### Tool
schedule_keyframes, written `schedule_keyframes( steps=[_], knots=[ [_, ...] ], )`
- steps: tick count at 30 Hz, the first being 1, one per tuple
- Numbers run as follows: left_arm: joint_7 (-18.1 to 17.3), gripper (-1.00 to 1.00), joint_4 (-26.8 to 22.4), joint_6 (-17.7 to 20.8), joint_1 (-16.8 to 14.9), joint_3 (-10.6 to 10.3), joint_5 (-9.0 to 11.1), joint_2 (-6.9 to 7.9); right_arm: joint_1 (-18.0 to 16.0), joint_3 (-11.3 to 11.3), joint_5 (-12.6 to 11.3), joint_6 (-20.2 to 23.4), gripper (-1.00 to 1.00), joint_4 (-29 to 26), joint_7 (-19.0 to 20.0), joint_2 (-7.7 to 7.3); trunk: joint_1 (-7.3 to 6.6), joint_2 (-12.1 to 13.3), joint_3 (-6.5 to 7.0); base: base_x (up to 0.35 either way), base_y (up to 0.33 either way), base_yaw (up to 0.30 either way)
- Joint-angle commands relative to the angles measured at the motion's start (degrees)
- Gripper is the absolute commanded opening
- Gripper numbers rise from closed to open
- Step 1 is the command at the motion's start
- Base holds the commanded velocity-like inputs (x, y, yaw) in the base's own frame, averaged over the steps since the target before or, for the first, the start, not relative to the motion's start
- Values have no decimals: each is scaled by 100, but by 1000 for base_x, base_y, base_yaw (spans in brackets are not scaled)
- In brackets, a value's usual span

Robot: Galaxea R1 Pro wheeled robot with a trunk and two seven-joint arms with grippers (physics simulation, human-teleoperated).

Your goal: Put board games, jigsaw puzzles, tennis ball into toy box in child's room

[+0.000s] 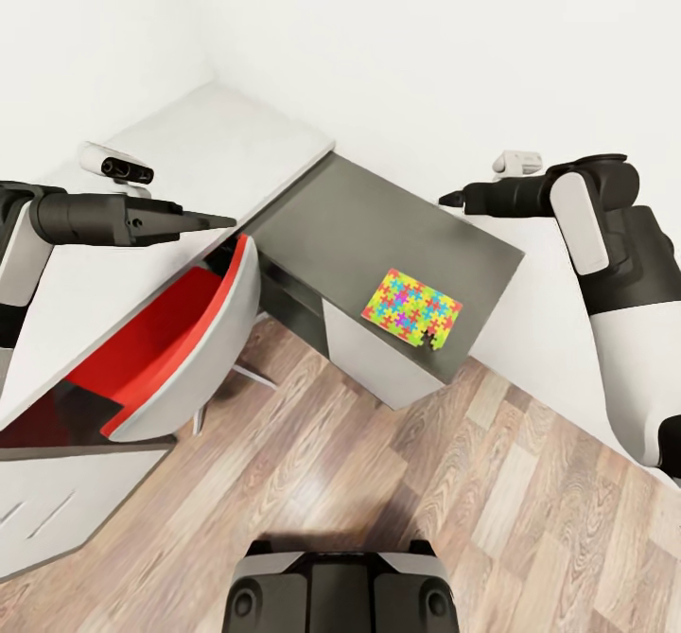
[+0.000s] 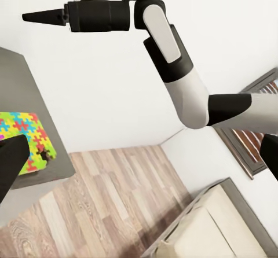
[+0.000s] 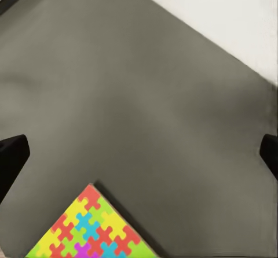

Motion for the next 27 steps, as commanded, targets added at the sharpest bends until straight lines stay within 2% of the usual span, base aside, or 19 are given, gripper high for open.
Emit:
schedule_keyframes(
  steps=[1,12,18,27],
  knots=[
    [-12,100,1,58,-5,-11,16,8,-5,10,37,17,100,2,33,-4,4,-9,1,52,27,-208],
    [-12,100,1,59,-5,-2,26,19,46,-4,35,17,100,11,33,-9,4,-9,92,14,6,-209],
    [-12,100,1,59,-5,-3,22,19,47,-5,35,17,100,32,33,-6,4,-9,142,137,91,-209],
    [-19,100,1,59,-5,-8,5,122,51,-5,35,17,100,56,33,-9,4,-9,216,61,76,-209]
  ],
)
